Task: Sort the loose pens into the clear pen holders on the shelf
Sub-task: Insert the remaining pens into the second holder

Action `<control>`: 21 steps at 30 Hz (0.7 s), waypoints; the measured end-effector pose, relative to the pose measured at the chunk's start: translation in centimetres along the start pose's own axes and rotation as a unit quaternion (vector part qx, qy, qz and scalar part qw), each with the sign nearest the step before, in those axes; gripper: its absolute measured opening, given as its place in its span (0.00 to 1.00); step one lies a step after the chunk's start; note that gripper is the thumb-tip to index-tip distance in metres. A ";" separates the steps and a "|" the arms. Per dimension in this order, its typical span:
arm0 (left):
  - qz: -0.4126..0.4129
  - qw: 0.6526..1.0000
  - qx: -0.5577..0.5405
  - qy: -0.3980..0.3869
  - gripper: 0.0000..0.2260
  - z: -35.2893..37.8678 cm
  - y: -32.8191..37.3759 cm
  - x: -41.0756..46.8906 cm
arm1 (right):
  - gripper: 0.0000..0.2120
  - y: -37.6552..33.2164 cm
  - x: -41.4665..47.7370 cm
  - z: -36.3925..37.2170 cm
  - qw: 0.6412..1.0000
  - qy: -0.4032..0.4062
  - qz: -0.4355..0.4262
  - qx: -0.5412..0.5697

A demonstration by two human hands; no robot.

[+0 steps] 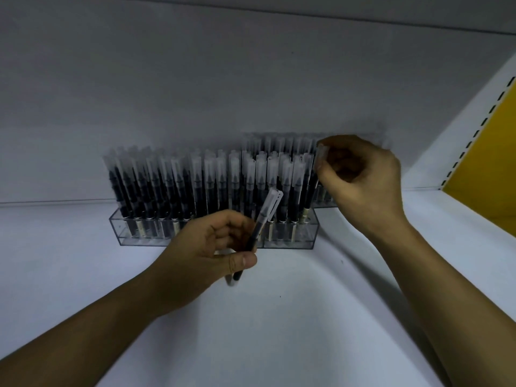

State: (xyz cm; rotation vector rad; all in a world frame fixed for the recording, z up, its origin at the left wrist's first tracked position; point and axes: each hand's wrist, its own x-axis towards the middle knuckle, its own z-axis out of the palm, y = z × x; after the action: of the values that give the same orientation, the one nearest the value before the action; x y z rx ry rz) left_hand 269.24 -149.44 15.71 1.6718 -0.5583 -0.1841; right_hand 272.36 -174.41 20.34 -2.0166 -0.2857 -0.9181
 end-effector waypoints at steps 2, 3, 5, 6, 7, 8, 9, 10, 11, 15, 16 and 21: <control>-0.001 1.000 -0.013 0.007 0.10 0.1 0.2 -0.1 | 0.10 0.0 0.0 0.0 1.000 -0.014 0.001 -0.007; -0.001 1.000 -0.016 0.008 0.10 0.1 0.3 -0.1 | 0.11 0.0 0.0 0.0 1.000 -0.022 0.003 -0.007; -0.003 1.000 -0.017 0.006 0.10 0.1 0.2 -0.1 | 0.12 0.1 -0.1 0.1 0.999 -0.037 0.005 -0.008; -0.005 1.000 -0.015 0.007 0.10 0.1 0.2 -0.1 | 0.12 0.1 -0.1 0.2 0.999 -0.043 0.005 -0.011; -0.006 1.000 -0.016 0.008 0.10 0.1 0.2 -0.1 | 0.12 0.2 -0.2 0.2 0.999 -0.049 0.005 -0.014; -0.007 1.000 -0.019 0.010 0.10 0.1 0.2 -0.1 | 0.13 0.2 -0.2 0.2 0.998 -0.054 0.003 -0.018; -0.009 1.000 -0.023 0.012 0.10 0.1 0.2 -0.1 | 0.14 0.2 -0.2 0.2 0.998 -0.060 0.002 -0.023; -0.011 1.000 -0.026 0.014 0.10 0.1 0.2 -0.1 | 0.15 0.2 -0.1 0.2 0.997 -0.067 0.002 -0.028; -0.014 0.999 -0.026 0.016 0.10 0.1 0.2 -0.1 | 0.16 0.2 -0.1 0.2 0.997 -0.075 0.004 -0.034; -0.023 0.999 -0.010 0.025 0.12 0.1 0.2 0.0 | 0.13 -0.1 -0.3 0.2 0.998 -0.049 -0.007 -0.047; -0.023 0.999 -0.011 0.026 0.12 0.1 0.2 0.0 | 0.11 -0.3 -0.4 0.1 0.999 -0.028 -0.019 -0.031; -0.028 0.999 -0.024 0.021 0.10 0.1 0.1 -0.1 | 0.09 -1.3 -1.1 0.0 0.991 -0.073 -0.040 0.103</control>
State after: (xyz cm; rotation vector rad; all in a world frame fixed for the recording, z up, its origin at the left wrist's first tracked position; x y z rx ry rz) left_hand 269.10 -149.52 15.82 1.6412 -0.4723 -0.2004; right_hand 270.93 -173.43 20.39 -1.8931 -0.5258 -0.7576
